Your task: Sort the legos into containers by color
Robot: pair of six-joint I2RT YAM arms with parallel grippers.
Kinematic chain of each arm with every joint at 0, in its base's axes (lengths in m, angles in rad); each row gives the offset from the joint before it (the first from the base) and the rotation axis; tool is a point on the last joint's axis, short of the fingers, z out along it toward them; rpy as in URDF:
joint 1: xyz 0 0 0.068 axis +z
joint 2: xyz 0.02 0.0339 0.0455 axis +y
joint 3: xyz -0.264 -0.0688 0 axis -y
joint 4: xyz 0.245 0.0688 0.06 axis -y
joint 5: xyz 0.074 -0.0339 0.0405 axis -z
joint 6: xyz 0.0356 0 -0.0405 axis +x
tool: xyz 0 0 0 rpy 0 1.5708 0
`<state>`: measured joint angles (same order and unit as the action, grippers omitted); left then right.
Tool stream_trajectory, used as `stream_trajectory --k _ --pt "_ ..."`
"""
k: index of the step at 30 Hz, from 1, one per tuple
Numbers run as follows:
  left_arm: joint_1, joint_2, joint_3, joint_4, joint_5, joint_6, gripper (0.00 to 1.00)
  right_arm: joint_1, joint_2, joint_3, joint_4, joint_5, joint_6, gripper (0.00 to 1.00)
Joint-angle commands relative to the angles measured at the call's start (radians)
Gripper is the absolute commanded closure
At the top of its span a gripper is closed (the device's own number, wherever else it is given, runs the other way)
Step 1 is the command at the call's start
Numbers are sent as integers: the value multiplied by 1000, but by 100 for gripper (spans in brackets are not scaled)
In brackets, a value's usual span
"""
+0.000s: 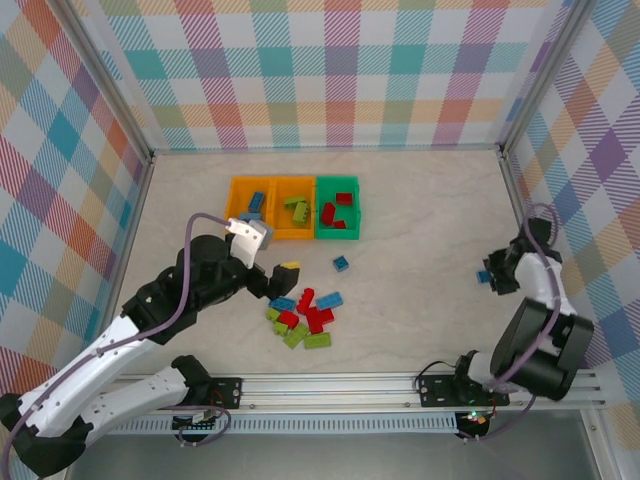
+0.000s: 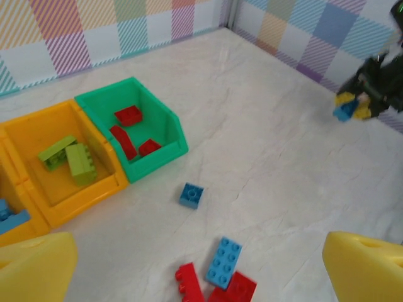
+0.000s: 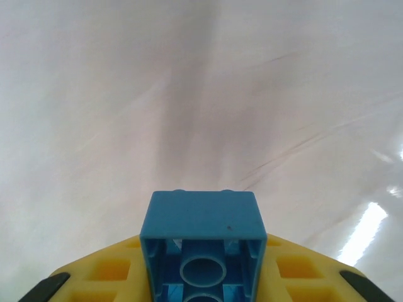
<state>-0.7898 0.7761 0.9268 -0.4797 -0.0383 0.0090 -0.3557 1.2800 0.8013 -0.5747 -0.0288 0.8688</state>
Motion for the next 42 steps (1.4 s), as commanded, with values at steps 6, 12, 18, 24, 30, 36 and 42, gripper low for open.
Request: stream_trajectory --k 6,12,18,24,30,36,42 --pt "-9 -10 102 -284 -448 -101 0 566 -87 149 153 -168 -299 67" --pt "50 90 193 -454 -464 -285 0 901 139 332 269 -212 -443 66" --pt "210 99 150 -456 -307 -331 0 1049 463 611 301 -201 -490 68" --pt "401 66 -19 -329 -196 -364 0 1063 703 852 334 -224 -554 68" --pt "454 -21 -55 -286 -213 -352 0 1085 894 1077 307 -255 -641 66" --pt "461 -28 -61 -306 -233 -334 0 1096 1133 1454 178 -234 -655 63" --pt "464 -29 -62 -304 -227 -328 0 1097 1554 2255 -241 -204 -694 29"
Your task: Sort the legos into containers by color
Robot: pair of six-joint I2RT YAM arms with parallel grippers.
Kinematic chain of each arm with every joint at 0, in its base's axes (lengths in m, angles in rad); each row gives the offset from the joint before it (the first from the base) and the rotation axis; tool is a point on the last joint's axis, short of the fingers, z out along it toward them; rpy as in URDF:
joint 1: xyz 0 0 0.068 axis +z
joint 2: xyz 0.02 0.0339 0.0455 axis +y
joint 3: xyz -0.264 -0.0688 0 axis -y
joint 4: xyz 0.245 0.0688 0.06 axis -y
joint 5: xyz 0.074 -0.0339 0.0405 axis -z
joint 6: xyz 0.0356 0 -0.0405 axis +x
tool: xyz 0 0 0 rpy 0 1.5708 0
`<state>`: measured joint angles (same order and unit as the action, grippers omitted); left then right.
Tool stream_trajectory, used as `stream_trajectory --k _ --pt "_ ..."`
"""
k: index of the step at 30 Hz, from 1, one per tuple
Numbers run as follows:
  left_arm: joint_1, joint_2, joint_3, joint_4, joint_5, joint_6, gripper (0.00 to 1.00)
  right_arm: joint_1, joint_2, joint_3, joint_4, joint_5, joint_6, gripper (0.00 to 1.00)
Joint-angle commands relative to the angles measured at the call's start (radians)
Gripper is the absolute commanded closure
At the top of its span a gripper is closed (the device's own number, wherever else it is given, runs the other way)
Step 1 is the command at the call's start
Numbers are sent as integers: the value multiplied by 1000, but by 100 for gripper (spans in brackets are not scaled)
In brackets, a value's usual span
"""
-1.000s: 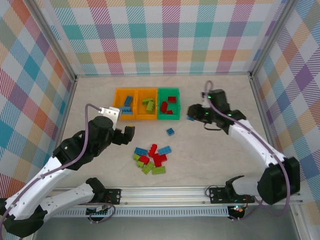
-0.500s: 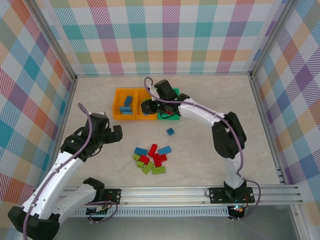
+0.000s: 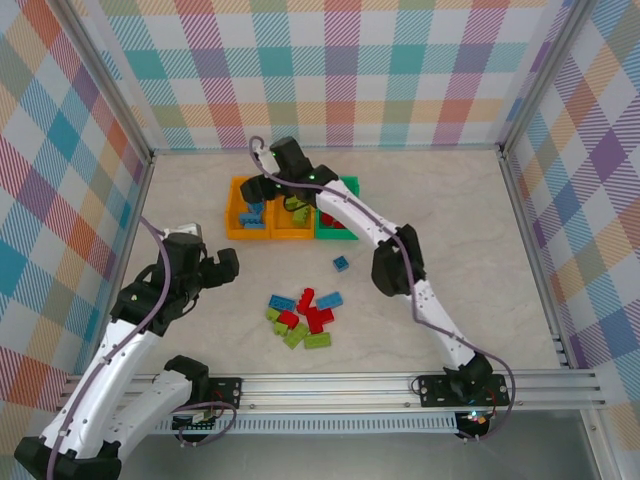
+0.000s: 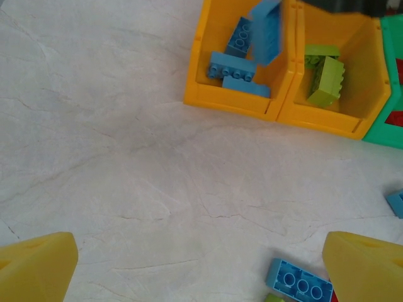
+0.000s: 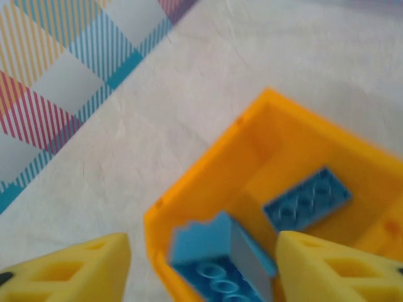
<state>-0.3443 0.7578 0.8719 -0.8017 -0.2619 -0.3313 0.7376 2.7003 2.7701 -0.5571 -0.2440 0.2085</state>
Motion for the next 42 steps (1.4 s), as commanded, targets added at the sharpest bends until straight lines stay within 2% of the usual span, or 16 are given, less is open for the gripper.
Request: stream_trajectory --k 1,2,4,14,18,22,25,27,31,34,38,42 --pt "20 -11 -7 16 -8 15 0 2 177 345 -283 6 -34 25" --pt "22 -12 -7 15 -10 17 0 2 154 300 -275 11 -36 25" --pt "25 -12 -7 15 -5 17 0 9 177 375 -338 35 -72 26" --pt "44 -5 -17 40 62 33 0 14 80 384 -503 45 -184 22" --pt "44 14 -43 92 210 72 0 9 3 384 -689 32 -300 15" --pt "44 81 -42 132 389 87 0 -9 -109 352 -894 100 -407 12" --pt "15 129 -34 160 447 45 0 -44 -257 209 -933 63 -411 10" --pt "-54 157 -34 188 431 2 0 -67 -387 45 -917 47 -416 8" --pt "-292 272 -12 231 315 -76 0 -115 -722 -383 -852 29 -410 4" --pt "-397 398 47 217 209 -91 6 -125 -959 -661 -804 32 -375 4" --pt "-453 560 118 232 164 -73 19 -124 -1261 -1023 -644 -36 -256 2" --pt "-469 695 160 254 170 -65 28 -124 -1468 -1275 -559 -61 -143 2"
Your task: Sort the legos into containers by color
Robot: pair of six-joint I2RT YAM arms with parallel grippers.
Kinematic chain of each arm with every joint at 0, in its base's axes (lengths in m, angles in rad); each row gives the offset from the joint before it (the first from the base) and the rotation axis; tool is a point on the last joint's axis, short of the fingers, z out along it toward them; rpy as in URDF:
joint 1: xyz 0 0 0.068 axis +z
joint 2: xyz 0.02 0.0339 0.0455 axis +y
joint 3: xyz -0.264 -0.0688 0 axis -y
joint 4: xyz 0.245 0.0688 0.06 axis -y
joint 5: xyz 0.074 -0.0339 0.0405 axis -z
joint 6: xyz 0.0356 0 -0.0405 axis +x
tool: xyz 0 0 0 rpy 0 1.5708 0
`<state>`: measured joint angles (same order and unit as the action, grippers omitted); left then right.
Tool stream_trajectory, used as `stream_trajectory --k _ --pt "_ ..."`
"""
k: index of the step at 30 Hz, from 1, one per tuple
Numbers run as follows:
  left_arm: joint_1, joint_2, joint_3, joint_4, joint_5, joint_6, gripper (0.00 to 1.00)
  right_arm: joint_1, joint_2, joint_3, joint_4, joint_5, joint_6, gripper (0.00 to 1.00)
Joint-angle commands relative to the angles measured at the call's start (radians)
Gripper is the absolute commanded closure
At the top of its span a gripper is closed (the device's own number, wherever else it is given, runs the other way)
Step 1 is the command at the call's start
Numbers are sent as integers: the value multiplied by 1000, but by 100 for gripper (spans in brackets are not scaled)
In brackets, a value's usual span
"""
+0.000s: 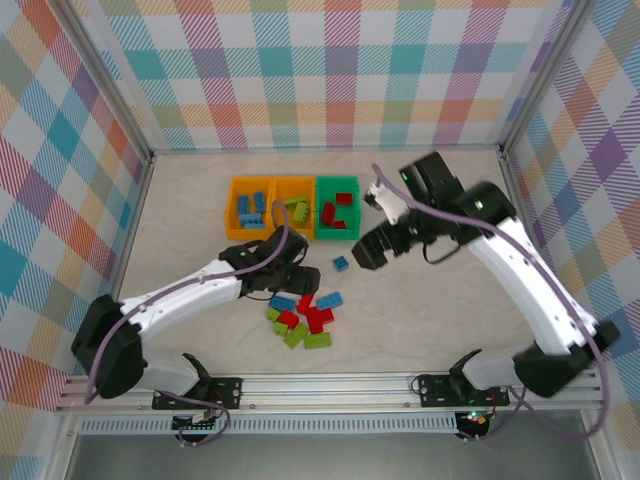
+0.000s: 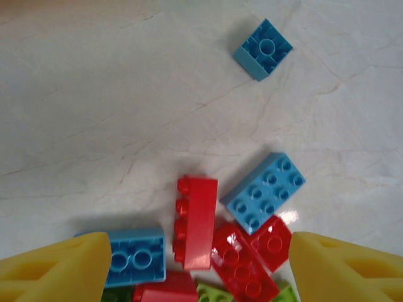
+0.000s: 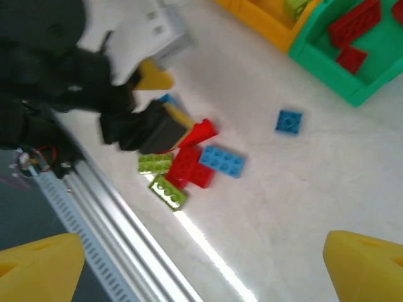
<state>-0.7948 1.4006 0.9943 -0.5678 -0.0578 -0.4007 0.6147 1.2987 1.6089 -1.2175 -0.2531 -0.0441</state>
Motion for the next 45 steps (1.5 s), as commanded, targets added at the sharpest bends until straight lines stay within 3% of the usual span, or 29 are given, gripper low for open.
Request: stream_trajectory --k 1,7,12,17,22,28,31,34,38,41,45 --pt "-20 83 45 21 -41 8 30 -2 -114 -170 119 -53 133 2" --pt "-22 191 51 59 -37 2 48 -1 -276 -360 187 -82 198 1" --pt "-23 242 43 94 -7 -18 54 -2 -260 -380 205 -87 206 0" --pt "-26 281 46 122 29 -21 54 -1 -216 -379 235 -111 207 1" --pt "-32 314 44 106 3 -19 55 -1 -198 -389 264 -123 217 0" --pt "-34 317 29 128 -4 -24 72 -1 -193 -409 276 -140 218 1" --pt "-34 281 33 143 -3 -27 76 -1 -191 -417 267 -124 227 0" --pt "-35 216 69 132 -47 -18 79 -1 -201 -422 282 -117 243 1" --pt "-27 177 185 124 -208 50 80 -1 -230 -433 328 -38 271 0" --pt "-7 230 279 198 -310 117 81 -1 -253 -444 356 9 293 0" --pt "58 362 414 299 -315 137 81 -2 -286 -467 383 28 318 0"
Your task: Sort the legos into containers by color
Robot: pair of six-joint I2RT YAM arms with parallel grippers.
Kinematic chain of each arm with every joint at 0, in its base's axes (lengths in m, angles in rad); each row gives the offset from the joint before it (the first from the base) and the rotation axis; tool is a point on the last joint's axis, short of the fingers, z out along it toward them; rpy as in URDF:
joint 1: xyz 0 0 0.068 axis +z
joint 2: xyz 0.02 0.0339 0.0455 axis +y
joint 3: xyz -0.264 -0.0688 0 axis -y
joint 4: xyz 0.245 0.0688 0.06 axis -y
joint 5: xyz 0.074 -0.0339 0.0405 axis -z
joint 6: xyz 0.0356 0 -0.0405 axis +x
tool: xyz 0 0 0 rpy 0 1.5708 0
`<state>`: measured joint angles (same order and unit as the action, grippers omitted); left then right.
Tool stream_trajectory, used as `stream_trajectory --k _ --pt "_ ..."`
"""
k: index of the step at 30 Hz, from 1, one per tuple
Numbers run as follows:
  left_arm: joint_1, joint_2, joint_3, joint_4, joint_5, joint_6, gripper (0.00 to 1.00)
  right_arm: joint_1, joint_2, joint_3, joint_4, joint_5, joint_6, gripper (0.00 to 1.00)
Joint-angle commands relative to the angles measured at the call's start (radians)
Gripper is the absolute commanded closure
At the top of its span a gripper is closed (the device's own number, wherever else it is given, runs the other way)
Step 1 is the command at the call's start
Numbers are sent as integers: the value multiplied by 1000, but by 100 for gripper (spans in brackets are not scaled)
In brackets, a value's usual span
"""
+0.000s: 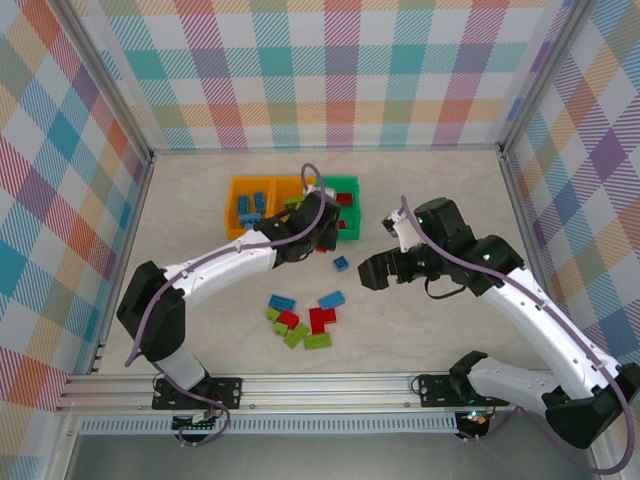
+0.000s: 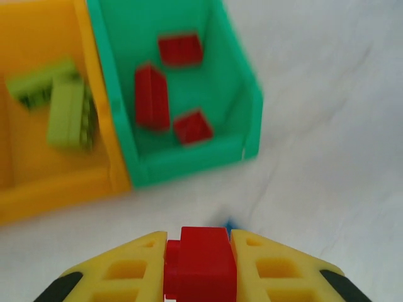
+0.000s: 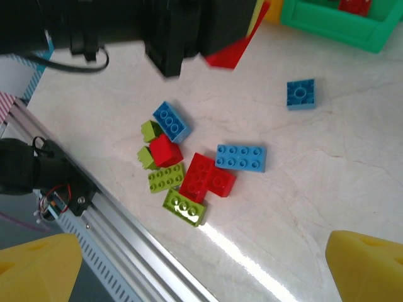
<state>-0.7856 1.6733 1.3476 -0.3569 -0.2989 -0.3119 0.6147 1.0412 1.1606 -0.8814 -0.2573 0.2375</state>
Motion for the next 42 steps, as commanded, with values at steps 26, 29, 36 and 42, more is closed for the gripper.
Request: stream_trajectory --k 26,29,36,42 --pt "95 -100 113 156 117 74 55 0 37 -62 77 151 130 3" --pt "65 -325 -43 125 125 144 56 6 99 -71 103 164 146 5" --pt "18 -693 -211 -223 287 386 50 75 309 -59 208 260 133 7" --pt "10 -882 -330 -491 372 573 12 93 554 -6 308 382 94 17"
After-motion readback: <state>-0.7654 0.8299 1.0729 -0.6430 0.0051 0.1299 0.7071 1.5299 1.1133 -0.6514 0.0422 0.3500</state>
